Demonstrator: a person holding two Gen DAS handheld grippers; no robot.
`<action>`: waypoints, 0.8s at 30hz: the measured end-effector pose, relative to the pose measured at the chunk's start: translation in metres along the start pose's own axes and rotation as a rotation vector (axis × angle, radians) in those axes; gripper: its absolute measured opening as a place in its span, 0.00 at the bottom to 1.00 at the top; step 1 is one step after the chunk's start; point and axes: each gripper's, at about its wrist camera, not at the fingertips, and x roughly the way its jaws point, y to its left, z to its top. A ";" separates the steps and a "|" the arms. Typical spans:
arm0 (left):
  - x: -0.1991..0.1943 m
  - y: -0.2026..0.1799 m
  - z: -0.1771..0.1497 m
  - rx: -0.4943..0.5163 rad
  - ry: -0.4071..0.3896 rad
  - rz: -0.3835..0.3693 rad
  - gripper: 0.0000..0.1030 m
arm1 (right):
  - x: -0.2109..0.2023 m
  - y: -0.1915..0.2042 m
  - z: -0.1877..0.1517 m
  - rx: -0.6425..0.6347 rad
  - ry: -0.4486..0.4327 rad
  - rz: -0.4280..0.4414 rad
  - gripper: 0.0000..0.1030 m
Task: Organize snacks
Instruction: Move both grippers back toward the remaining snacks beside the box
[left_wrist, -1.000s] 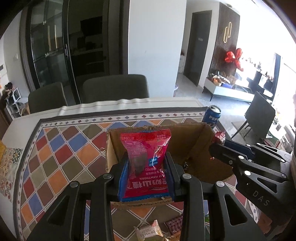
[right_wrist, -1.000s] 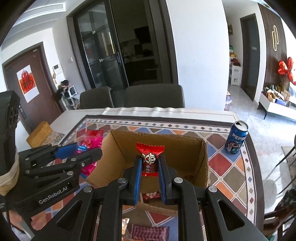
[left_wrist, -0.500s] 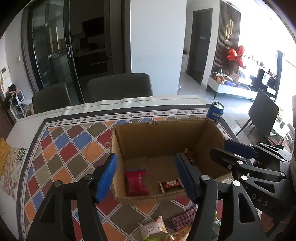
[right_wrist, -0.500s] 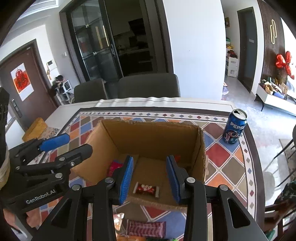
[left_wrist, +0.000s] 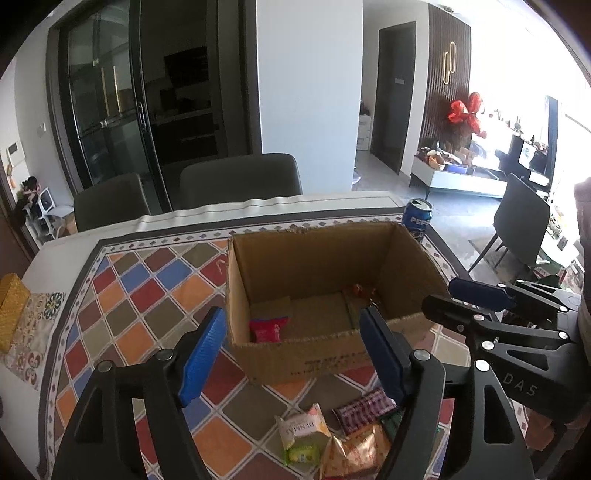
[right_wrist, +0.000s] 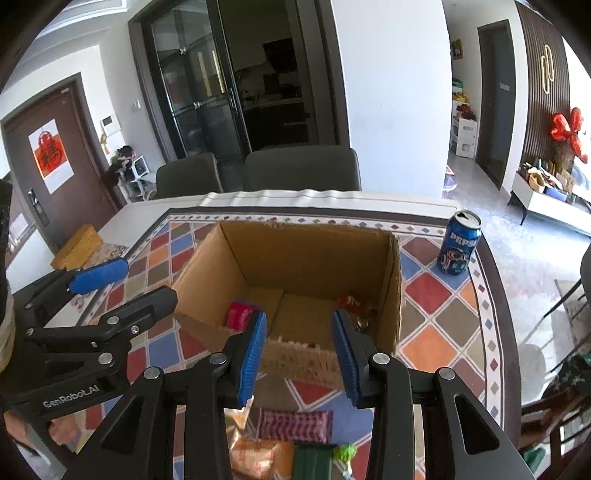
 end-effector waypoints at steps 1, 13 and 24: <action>-0.002 -0.001 -0.002 0.002 -0.001 -0.001 0.72 | -0.002 0.000 -0.002 -0.001 0.002 0.002 0.37; -0.016 -0.023 -0.037 0.031 0.024 -0.016 0.76 | -0.015 -0.005 -0.039 0.014 0.035 0.012 0.37; 0.005 -0.036 -0.074 0.011 0.144 -0.051 0.76 | -0.002 -0.020 -0.072 0.045 0.117 0.016 0.37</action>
